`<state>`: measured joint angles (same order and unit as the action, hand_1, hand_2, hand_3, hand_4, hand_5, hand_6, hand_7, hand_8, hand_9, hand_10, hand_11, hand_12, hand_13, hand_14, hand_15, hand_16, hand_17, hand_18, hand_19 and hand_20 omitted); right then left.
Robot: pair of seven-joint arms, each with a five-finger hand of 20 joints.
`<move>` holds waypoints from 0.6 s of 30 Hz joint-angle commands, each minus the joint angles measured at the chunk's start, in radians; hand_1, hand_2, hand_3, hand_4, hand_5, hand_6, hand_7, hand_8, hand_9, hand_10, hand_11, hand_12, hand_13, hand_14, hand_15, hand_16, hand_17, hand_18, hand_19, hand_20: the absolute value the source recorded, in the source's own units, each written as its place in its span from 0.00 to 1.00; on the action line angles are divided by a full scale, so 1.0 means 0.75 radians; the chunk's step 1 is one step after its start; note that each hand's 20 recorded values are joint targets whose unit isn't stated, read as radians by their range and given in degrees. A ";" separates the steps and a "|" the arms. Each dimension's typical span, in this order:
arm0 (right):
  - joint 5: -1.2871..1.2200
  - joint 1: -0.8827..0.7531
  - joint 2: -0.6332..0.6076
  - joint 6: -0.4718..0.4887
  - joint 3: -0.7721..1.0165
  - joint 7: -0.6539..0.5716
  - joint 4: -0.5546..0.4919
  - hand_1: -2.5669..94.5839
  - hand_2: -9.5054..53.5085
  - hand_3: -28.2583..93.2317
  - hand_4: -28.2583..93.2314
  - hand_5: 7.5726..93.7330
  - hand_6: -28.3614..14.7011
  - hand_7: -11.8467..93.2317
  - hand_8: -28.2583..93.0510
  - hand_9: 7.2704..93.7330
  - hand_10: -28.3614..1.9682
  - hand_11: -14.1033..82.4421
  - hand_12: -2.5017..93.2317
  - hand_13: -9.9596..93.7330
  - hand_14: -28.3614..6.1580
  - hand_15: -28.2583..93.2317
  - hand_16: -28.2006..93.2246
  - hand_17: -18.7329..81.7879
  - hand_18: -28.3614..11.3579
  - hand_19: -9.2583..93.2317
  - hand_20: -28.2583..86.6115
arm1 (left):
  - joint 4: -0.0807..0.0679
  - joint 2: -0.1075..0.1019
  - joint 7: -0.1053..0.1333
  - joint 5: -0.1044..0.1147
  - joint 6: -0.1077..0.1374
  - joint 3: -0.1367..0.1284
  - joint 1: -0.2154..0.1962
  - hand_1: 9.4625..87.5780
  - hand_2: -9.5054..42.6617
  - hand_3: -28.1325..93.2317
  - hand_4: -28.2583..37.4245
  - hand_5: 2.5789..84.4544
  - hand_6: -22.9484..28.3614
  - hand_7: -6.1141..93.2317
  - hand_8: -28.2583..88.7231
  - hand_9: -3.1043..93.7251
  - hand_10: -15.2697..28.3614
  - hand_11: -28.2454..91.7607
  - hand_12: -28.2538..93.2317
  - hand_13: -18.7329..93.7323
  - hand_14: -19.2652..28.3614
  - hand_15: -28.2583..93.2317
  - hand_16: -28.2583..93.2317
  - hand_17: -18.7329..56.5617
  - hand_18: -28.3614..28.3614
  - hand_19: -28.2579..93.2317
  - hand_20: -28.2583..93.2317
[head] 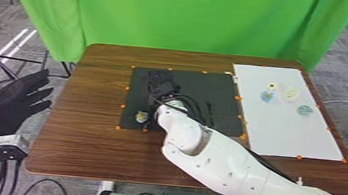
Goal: Arrange flowers
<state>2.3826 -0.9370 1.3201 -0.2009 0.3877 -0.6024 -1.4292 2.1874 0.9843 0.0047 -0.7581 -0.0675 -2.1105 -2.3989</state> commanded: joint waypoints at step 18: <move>0.018 -0.026 0.020 0.241 0.081 0.009 -0.011 0.49 0.00 0.88 0.00 0.66 0.66 0.36 0.17 0.76 0.66 0.32 0.34 0.82 0.90 0.50 0.62 0.45 0.27 0.81 0.68 | -0.015 -0.023 -0.034 0.009 -0.022 0.015 0.026 0.17 0.07 0.80 0.00 0.26 0.48 0.25 0.16 0.22 0.56 0.32 0.40 0.29 0.65 0.34 0.30 0.09 0.83 0.52 0.32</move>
<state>2.3679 -0.9614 1.3304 -0.0237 0.4311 -0.5933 -1.4340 2.1790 0.9708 -0.0067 -0.7568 -0.0718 -2.1001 -2.3795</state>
